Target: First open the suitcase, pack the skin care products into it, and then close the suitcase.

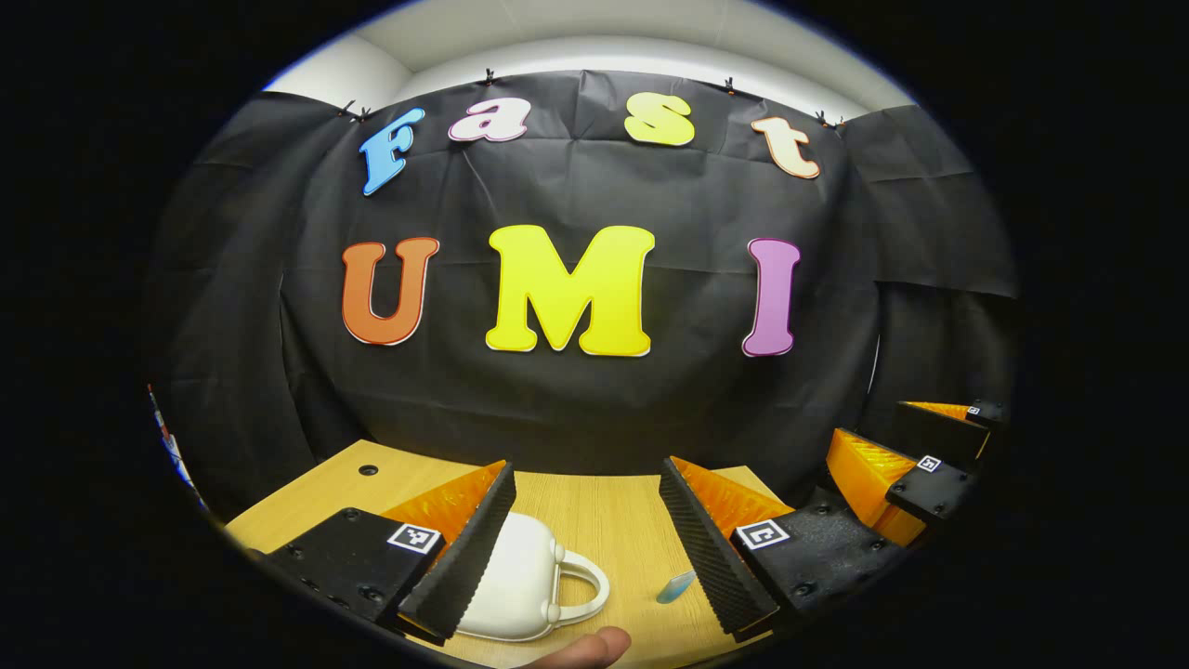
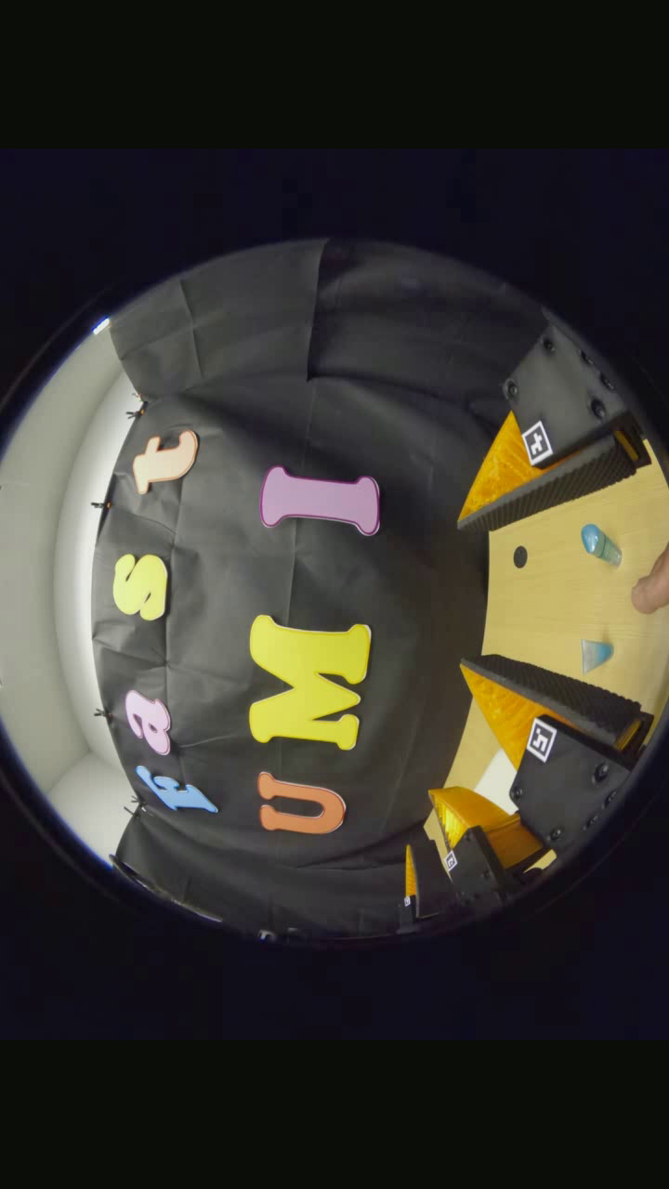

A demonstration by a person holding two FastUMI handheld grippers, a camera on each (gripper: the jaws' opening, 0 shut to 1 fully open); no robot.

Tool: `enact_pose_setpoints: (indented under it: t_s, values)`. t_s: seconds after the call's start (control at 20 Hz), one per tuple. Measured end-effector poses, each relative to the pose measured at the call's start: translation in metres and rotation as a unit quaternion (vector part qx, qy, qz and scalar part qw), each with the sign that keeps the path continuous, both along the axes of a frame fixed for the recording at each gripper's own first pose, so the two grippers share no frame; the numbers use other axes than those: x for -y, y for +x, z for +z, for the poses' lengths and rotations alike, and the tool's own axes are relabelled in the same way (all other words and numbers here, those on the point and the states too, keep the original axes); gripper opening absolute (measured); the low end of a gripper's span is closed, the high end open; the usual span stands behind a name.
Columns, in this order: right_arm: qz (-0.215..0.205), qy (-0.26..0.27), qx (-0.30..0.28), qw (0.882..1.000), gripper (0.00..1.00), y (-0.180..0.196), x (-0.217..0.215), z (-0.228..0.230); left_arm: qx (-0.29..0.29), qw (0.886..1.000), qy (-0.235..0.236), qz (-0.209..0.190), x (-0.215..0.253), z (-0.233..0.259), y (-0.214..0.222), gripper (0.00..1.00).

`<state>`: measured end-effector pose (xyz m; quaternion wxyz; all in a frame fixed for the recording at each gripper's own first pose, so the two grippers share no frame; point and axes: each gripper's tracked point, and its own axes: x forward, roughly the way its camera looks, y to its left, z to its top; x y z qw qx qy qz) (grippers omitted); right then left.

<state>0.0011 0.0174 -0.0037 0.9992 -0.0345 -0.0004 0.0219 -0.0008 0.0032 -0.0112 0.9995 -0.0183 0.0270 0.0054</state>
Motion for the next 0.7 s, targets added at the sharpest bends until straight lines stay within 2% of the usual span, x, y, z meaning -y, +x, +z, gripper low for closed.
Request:
enact_pose_setpoints:
  t_s: [0.3,0.45,0.7]
  values:
    - [-0.002,0.007,-0.014,1.000,0.80,0.012,0.006,-0.011,-0.003,1.000,0.014,-0.004,0.001,-0.009,0.006,1.00]
    - [-0.020,-0.002,-0.017,1.000,0.78,0.016,0.026,-0.021,-0.004,0.997,0.071,0.004,-0.006,-0.039,0.014,0.99]
    - [-0.065,-0.026,-0.031,0.997,0.80,0.016,0.077,-0.044,-0.057,0.983,0.175,-0.005,-0.009,-0.136,0.025,0.99]
